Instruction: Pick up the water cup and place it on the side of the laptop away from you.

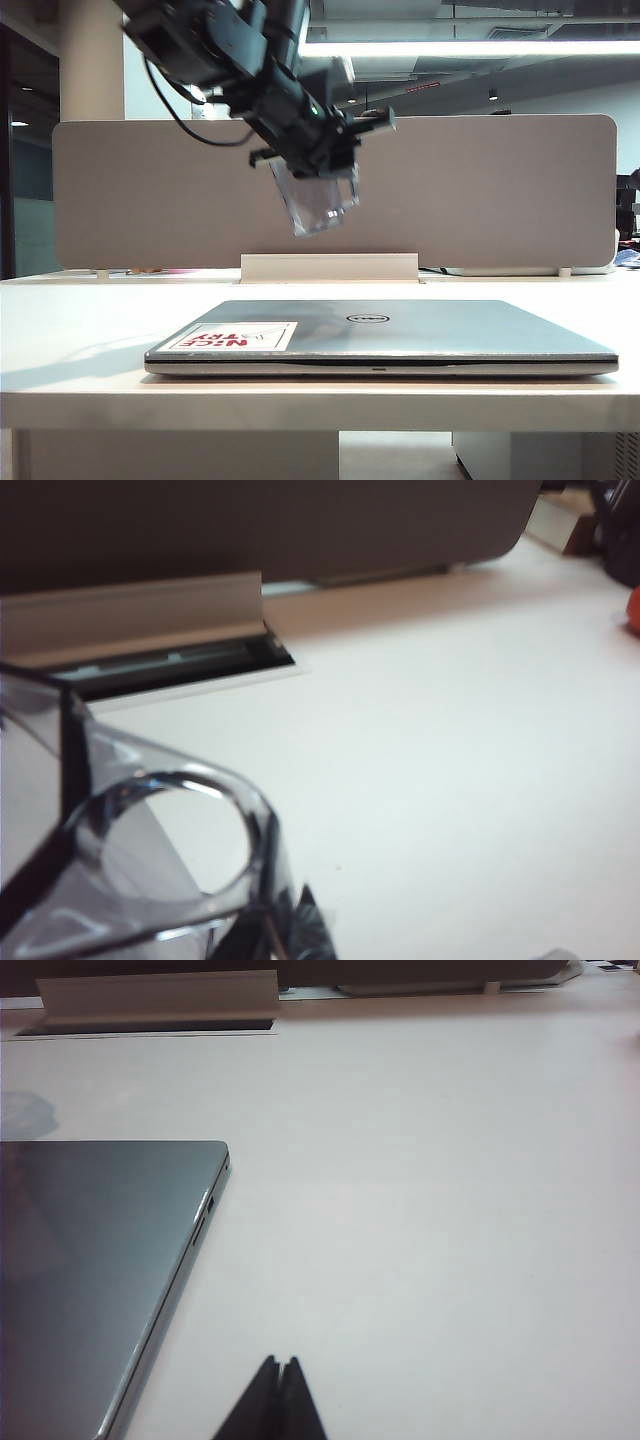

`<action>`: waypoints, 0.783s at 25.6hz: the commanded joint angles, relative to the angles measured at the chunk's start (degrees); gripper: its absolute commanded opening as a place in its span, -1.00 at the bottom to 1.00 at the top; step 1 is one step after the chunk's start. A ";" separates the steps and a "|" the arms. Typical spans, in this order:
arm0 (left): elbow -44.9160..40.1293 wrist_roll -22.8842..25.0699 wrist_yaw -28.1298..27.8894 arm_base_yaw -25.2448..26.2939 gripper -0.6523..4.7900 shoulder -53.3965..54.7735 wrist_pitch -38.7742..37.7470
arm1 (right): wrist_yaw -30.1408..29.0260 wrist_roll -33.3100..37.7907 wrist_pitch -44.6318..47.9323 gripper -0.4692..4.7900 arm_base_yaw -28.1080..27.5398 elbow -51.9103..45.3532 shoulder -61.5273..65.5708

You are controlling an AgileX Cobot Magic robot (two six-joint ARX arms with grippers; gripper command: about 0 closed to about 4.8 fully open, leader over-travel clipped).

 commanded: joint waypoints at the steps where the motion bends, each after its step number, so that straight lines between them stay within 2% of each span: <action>1: 4.96 -1.42 -0.74 -0.11 -0.78 5.20 -0.39 | -0.13 -0.11 0.66 -0.82 0.04 -0.33 -0.11; 5: 7.89 -1.99 -4.07 -0.94 -0.78 10.08 -0.44 | -0.22 0.07 0.66 -0.83 0.07 -0.33 -0.09; 11: 8.00 -8.59 -6.51 -2.29 -0.78 11.52 -0.44 | -0.33 0.22 0.66 -0.83 0.04 -0.33 -0.09; 20: 8.76 -7.93 -8.46 -3.58 -0.78 14.03 -0.13 | -0.33 0.24 0.66 -0.83 0.04 -0.33 -0.09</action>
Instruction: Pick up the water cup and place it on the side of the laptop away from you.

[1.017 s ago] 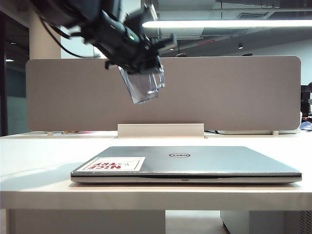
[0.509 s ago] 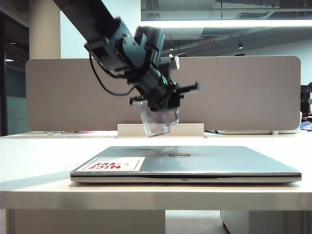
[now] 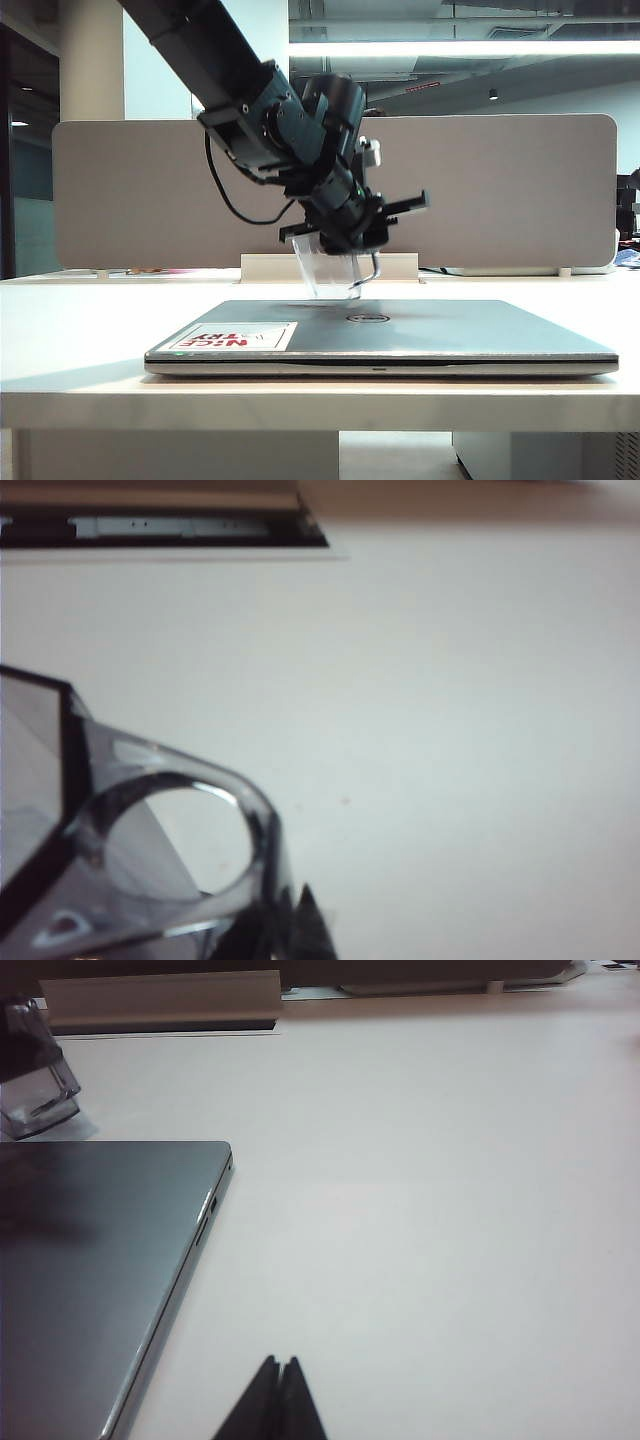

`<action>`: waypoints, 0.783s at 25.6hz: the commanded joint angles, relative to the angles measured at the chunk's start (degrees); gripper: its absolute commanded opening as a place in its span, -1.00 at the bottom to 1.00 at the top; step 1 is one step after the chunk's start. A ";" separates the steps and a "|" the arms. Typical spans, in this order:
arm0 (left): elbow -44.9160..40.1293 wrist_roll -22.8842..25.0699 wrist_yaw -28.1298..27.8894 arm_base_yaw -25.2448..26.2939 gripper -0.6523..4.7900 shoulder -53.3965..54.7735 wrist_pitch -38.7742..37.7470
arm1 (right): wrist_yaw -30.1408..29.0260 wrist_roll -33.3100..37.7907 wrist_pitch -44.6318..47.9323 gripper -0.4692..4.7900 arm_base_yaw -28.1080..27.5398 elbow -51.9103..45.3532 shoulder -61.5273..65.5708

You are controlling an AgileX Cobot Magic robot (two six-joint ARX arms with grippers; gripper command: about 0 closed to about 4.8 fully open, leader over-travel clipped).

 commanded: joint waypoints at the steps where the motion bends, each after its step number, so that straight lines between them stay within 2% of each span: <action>1: 1.36 0.26 -0.74 -0.28 -0.78 0.15 0.35 | -0.09 0.04 0.68 -0.82 0.04 -0.33 -0.07; 8: 9.51 0.24 -0.92 -0.37 -0.78 4.17 -6.88 | -0.09 0.07 0.70 -0.83 0.04 -0.33 -0.09; 20: 9.77 -1.27 -0.81 -1.75 -0.78 5.18 -8.31 | -0.09 0.04 0.70 -0.83 0.04 -0.33 -0.09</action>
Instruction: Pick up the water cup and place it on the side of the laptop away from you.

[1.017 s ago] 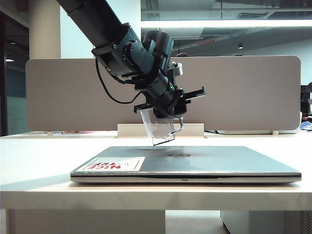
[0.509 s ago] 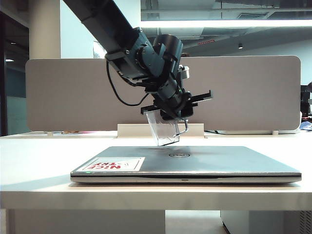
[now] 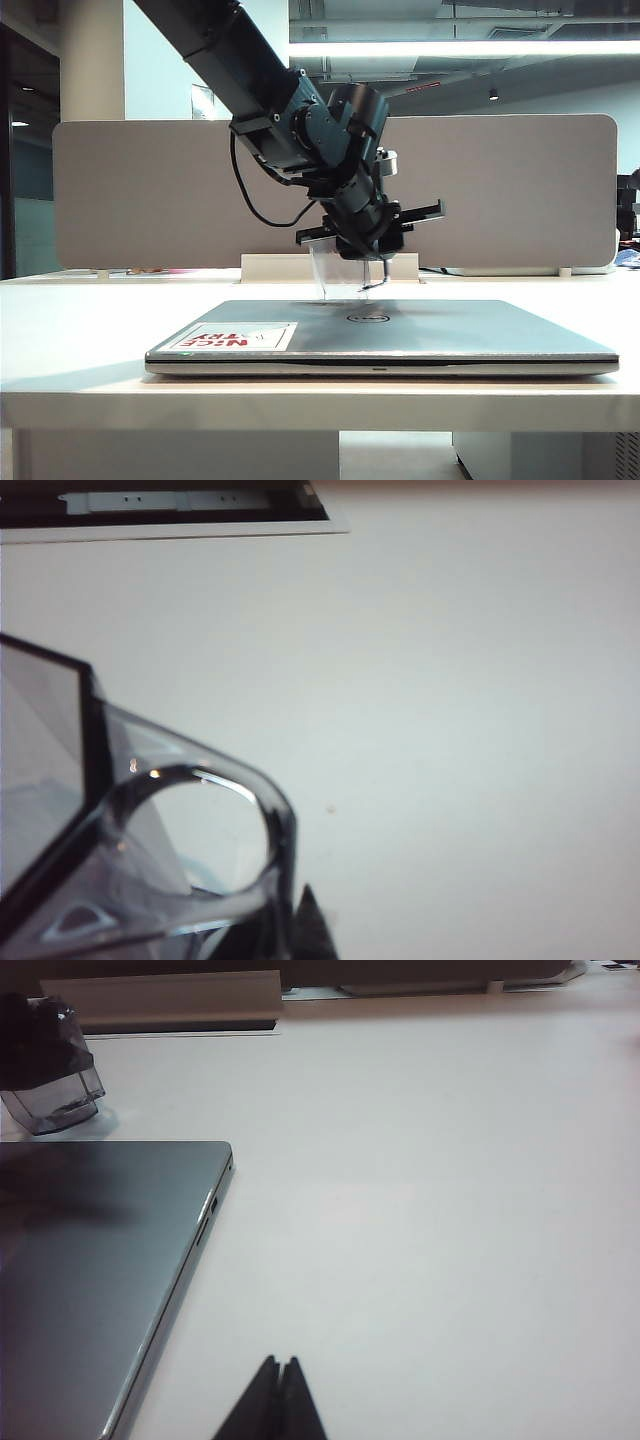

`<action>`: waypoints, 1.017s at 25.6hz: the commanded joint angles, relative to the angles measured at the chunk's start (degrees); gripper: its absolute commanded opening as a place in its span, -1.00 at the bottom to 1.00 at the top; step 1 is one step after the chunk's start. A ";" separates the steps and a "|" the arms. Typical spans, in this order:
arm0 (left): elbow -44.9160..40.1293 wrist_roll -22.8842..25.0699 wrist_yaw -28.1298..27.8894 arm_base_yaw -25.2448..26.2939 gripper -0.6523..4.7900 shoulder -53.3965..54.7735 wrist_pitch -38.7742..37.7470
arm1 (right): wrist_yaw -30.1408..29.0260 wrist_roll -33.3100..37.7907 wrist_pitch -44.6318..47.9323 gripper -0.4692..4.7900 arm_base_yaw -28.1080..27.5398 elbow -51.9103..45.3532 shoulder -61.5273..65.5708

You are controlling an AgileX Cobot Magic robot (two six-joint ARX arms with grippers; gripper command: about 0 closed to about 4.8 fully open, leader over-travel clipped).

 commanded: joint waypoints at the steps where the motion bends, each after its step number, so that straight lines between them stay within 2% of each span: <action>1: 0.13 -0.55 0.22 -0.66 -0.78 0.15 -0.50 | -0.09 0.02 0.70 -0.83 0.04 -0.33 -0.11; 26: 0.13 -0.55 0.70 -0.63 -0.74 1.46 -0.94 | -0.09 0.02 0.70 -0.83 0.04 -0.33 -0.11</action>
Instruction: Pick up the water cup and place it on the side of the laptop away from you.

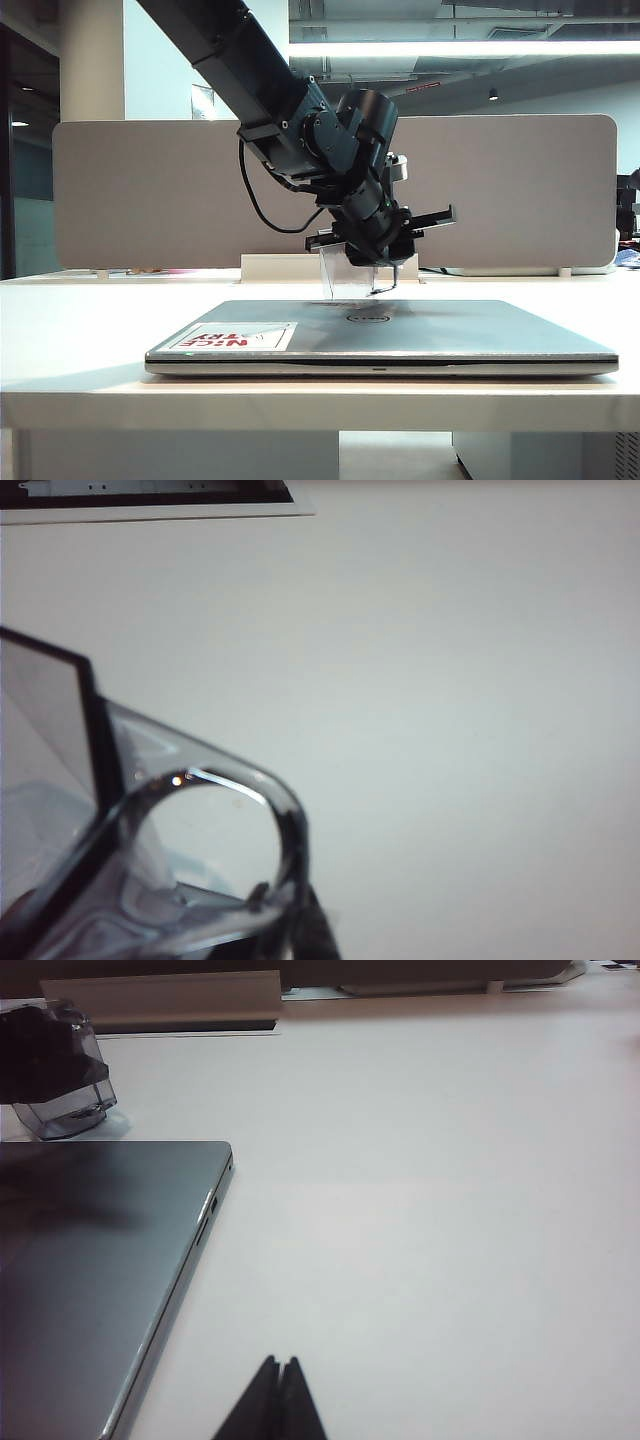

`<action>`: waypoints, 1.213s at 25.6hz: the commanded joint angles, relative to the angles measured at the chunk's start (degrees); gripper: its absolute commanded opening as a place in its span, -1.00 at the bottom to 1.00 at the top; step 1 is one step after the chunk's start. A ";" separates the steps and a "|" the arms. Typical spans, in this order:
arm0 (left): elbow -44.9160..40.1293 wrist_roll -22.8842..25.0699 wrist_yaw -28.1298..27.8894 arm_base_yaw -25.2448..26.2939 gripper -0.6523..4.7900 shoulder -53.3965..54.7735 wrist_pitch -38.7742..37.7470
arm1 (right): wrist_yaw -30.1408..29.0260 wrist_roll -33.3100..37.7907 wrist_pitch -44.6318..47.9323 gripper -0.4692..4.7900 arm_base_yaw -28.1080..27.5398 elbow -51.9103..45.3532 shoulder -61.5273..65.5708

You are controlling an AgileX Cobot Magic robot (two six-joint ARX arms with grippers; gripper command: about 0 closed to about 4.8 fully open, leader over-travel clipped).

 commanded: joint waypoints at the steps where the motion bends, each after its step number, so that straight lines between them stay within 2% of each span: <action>1: -0.11 -0.39 0.17 0.11 -0.74 0.37 -1.46 | -0.09 0.02 0.70 -0.83 0.04 -0.33 -0.09; 2: -0.11 -0.39 0.20 0.09 -0.73 0.55 -1.46 | -0.07 0.02 0.70 -0.83 0.04 -0.33 -0.09; 5: -0.11 -0.39 0.13 0.09 -0.43 0.90 -1.46 | -0.09 0.02 0.70 -0.83 0.04 -0.33 -0.09; 6: -0.11 -0.39 0.17 0.09 -0.41 1.07 -1.42 | -0.09 0.02 0.70 -0.83 0.04 -0.33 -0.09; 15: -0.07 -0.37 0.42 0.09 -0.41 1.77 -0.66 | -0.09 0.02 0.72 -0.83 0.04 -0.33 -0.09; 21: 0.00 -0.37 4.11 0.02 -0.41 0.24 -2.05 | -0.09 0.02 0.74 -0.83 0.04 -0.33 -0.09; 26: 0.00 -0.35 3.89 -0.17 -0.41 -1.16 -7.80 | -0.09 0.02 0.74 -0.83 0.04 -0.33 -0.09; 31: 0.00 -0.35 3.85 -0.15 -0.31 -1.46 -12.55 | -0.09 0.02 0.74 -0.82 0.04 -0.33 -0.09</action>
